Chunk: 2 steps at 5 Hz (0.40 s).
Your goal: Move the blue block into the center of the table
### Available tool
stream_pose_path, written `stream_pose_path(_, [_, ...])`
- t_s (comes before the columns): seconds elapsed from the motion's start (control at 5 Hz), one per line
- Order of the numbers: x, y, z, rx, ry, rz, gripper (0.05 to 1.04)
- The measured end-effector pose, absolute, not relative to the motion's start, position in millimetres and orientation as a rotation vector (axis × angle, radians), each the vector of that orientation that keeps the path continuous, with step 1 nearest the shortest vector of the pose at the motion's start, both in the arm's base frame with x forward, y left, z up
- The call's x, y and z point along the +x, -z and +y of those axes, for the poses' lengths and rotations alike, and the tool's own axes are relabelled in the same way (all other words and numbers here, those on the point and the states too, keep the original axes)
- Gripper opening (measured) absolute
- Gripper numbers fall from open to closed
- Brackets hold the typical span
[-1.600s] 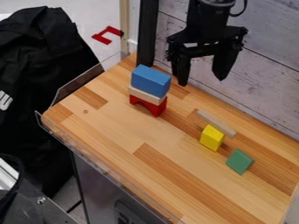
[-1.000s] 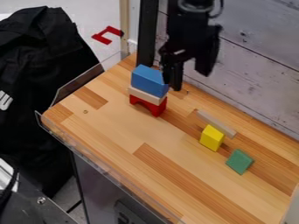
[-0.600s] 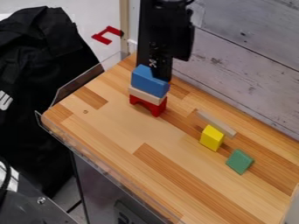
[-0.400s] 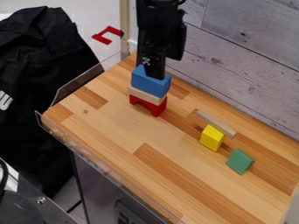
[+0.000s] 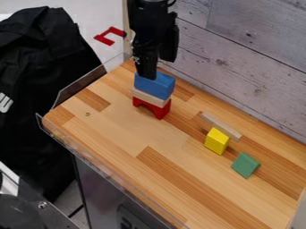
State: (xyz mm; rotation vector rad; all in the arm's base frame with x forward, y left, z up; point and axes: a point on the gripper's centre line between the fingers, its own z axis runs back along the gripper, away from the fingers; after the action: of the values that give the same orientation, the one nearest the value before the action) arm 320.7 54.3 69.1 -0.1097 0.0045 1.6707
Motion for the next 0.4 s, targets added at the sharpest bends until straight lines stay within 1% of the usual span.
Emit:
stream_pose_path(0.2, [322.6,-64.9,57.9,-0.109,-1.677,0.015,0.999])
stream_pose_path(0.4, [322.7,-54.3,59.1,-0.107,-1.687,0.048,0.999])
